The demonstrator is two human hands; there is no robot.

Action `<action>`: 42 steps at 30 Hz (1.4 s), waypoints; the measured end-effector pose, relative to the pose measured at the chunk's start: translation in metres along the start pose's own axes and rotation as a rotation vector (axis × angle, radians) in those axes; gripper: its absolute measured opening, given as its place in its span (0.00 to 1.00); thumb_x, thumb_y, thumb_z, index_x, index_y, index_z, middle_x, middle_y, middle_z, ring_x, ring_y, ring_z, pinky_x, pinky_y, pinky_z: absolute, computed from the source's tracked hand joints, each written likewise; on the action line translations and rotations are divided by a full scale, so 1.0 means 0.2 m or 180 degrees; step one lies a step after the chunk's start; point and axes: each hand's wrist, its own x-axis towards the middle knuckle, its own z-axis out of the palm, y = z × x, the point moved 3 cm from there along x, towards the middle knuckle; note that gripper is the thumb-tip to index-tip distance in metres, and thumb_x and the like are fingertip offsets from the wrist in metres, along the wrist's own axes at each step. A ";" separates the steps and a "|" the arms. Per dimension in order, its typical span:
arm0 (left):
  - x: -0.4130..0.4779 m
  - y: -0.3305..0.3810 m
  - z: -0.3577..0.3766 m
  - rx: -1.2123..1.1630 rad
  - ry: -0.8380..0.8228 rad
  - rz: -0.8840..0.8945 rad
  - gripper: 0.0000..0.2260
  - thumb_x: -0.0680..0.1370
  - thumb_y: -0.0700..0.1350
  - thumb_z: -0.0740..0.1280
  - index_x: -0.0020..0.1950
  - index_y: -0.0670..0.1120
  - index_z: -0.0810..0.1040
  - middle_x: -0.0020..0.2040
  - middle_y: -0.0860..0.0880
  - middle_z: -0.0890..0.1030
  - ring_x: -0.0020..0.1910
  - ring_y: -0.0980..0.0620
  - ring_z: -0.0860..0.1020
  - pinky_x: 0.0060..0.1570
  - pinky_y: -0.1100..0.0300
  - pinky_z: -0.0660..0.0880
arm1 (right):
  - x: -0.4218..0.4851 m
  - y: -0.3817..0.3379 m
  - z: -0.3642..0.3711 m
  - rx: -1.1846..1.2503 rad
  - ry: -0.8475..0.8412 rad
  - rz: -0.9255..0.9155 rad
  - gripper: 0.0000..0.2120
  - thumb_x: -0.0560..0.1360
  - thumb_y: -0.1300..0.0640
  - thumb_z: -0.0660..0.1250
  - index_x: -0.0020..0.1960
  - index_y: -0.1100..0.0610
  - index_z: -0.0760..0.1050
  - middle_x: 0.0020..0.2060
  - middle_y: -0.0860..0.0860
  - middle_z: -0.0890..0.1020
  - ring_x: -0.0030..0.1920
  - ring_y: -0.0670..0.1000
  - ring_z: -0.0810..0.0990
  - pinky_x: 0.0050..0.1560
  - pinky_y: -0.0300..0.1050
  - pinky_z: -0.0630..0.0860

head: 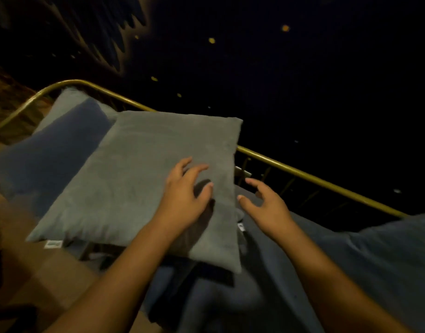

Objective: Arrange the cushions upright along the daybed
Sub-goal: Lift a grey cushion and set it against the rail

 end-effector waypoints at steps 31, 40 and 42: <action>0.05 1.07 2.68 -0.0311 -0.1943 -0.0543 0.52 0.53 0.75 0.70 0.71 0.51 0.65 0.70 0.45 0.72 0.67 0.43 0.72 0.64 0.42 0.72 | -1.40 2.33 -1.13 0.2306 0.2978 0.2960 0.51 0.68 0.45 0.74 0.74 0.37 0.38 0.77 0.50 0.55 0.74 0.56 0.60 0.70 0.55 0.63; -0.06 1.11 2.75 -0.0436 -0.1953 -0.0851 0.33 0.72 0.59 0.69 0.71 0.47 0.61 0.69 0.44 0.71 0.66 0.41 0.71 0.60 0.49 0.70 | -1.30 2.49 -1.19 0.2149 0.3383 0.2778 0.52 0.66 0.40 0.73 0.76 0.42 0.39 0.77 0.49 0.57 0.75 0.53 0.60 0.72 0.54 0.63; -0.10 1.14 2.69 -0.0520 -0.1848 -0.0852 0.35 0.70 0.62 0.68 0.71 0.48 0.61 0.69 0.44 0.71 0.65 0.41 0.72 0.62 0.45 0.71 | -1.30 2.44 -1.20 0.2126 0.3446 0.2721 0.53 0.64 0.36 0.71 0.76 0.42 0.40 0.77 0.48 0.57 0.75 0.53 0.59 0.72 0.56 0.63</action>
